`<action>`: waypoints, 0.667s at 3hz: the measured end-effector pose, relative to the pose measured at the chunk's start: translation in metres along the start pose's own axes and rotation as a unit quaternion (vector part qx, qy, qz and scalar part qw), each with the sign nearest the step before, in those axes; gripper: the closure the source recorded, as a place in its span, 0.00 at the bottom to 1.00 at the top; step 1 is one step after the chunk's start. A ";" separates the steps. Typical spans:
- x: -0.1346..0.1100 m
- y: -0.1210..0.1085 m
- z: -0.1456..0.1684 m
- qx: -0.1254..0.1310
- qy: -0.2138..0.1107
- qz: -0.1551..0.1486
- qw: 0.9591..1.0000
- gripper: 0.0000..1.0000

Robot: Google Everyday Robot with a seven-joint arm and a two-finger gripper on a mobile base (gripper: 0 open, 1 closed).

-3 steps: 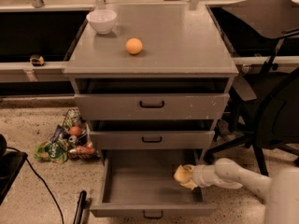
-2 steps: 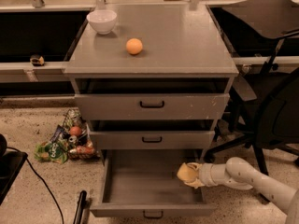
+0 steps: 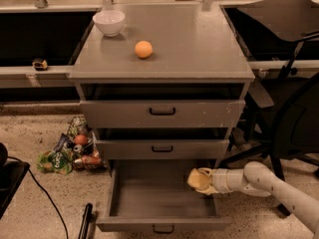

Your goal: Pick sponge from bottom drawer and place on counter

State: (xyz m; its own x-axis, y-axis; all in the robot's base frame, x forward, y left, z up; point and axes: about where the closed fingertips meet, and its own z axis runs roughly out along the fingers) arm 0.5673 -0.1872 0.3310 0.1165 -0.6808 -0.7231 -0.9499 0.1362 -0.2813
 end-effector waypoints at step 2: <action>-0.138 0.010 -0.100 -0.021 -0.024 -0.214 0.976 1.00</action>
Offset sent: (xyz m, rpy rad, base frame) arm -0.1006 0.0335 0.3081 -0.2445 -0.5006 0.4907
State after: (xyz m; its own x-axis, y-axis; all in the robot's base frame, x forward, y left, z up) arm 0.5124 -0.1632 0.4911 0.5171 -0.6344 -0.5745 -0.8228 -0.1836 -0.5378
